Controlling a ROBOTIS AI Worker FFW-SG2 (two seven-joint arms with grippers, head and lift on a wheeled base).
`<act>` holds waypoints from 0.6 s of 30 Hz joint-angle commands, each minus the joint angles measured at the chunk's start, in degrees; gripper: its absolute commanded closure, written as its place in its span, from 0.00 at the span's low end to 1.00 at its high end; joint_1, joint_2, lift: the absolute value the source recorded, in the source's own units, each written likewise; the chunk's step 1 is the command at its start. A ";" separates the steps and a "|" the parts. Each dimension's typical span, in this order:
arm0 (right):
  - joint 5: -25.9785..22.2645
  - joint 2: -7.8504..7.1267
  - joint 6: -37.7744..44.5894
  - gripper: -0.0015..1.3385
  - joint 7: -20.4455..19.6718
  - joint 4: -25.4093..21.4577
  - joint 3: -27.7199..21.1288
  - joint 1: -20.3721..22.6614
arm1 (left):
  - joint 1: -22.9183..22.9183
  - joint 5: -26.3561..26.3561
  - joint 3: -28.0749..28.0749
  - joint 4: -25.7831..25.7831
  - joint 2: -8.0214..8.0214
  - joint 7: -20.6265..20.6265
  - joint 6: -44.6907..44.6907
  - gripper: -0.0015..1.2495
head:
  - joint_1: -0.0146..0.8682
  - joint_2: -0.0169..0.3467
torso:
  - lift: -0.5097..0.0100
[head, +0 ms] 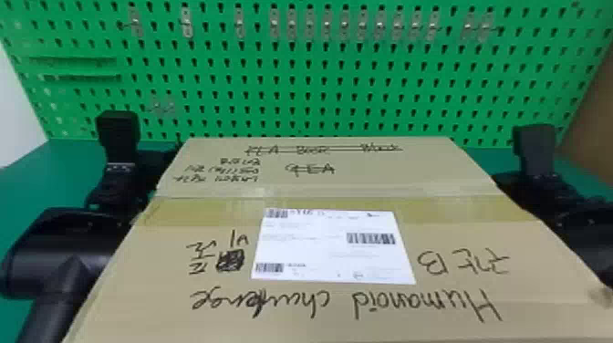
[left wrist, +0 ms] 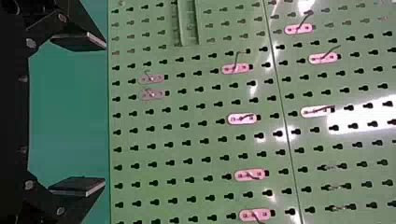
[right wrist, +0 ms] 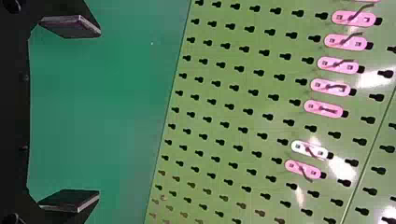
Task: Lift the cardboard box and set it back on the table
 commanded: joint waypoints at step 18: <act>0.18 -0.07 0.00 0.06 -0.01 0.00 0.19 -0.12 | 0.00 -0.36 -0.08 -0.09 0.00 0.00 -0.17 0.19 | 0.66 0.19 | 0.63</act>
